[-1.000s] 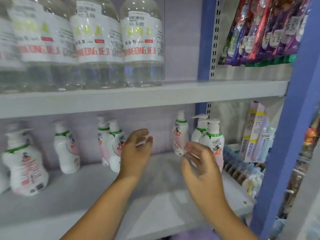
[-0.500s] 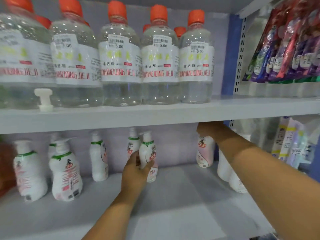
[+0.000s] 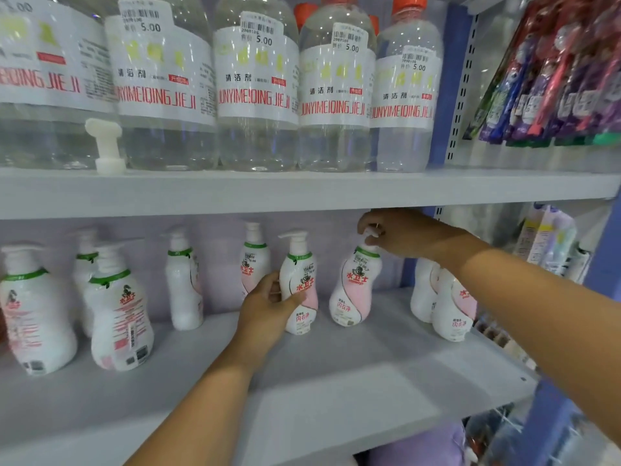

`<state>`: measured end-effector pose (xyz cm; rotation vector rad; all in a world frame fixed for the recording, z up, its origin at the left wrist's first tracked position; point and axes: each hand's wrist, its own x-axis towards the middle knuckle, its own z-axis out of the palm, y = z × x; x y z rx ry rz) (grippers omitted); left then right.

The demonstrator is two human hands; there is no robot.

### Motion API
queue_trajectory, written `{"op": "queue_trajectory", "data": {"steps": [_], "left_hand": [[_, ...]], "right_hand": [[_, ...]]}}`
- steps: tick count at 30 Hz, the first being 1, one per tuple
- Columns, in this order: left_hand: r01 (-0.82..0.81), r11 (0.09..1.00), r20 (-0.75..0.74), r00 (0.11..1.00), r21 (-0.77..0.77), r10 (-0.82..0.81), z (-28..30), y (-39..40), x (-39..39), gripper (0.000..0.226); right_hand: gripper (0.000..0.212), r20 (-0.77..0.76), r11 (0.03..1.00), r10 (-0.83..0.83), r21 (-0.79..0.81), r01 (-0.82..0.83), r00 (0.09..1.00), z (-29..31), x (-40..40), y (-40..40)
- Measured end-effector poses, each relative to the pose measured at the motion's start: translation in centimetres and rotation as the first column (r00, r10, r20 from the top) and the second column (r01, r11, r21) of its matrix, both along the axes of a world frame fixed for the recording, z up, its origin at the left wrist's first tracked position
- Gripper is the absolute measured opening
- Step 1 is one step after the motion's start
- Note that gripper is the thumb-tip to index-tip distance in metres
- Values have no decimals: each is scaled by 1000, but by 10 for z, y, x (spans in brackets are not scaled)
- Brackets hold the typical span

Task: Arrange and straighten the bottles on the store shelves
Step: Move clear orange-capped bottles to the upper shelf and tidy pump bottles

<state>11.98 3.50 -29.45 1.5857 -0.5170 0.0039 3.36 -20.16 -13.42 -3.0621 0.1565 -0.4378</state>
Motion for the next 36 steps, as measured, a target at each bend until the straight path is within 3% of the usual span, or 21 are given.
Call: {"op": "queue_trajectory", "data": {"steps": [9,14,16,18,20,22,24,27,30,36], "left_hand": [[252,967,30,967,36,-253,1,-10,-21,36],[328,943,-1,945,55,-328,9,-33,-35,33],[349,935,-40,937,61,-348,13,-44,-39,35],[342,938,-81,938,62,-336,13,-54,-40,33],[322,946,-111,942,36,-317,11,-64,-41,28],[306,952,-126,945,19,-301,10,-74,-43,27],[299,954,-139,946,16,-293,11,-83,-45,28],[310,949,-135,944,50,-301,18,-95,-45,31],[322,946,-144,938,39,-314,23,-104,-44,31],[344,939,-170,924,-24,-343,13,-128,-50,27]], "right_hand": [[26,-55,997,81,-11,-82,995,4,-72,8],[42,-48,1000,25,9,-25,999,-1,-92,-4],[53,25,999,5,48,-7,1000,-11,-100,-8],[56,282,974,-117,222,54,952,-38,-112,-10],[40,495,881,-298,472,35,816,-84,-124,-2],[39,446,760,-410,649,29,796,-133,-127,15],[58,333,662,-449,747,58,829,-167,-118,28],[74,329,709,-503,686,164,799,-178,-97,35],[72,365,770,-545,573,279,755,-169,-90,33],[74,391,760,-537,609,226,748,-174,-97,12]]}}
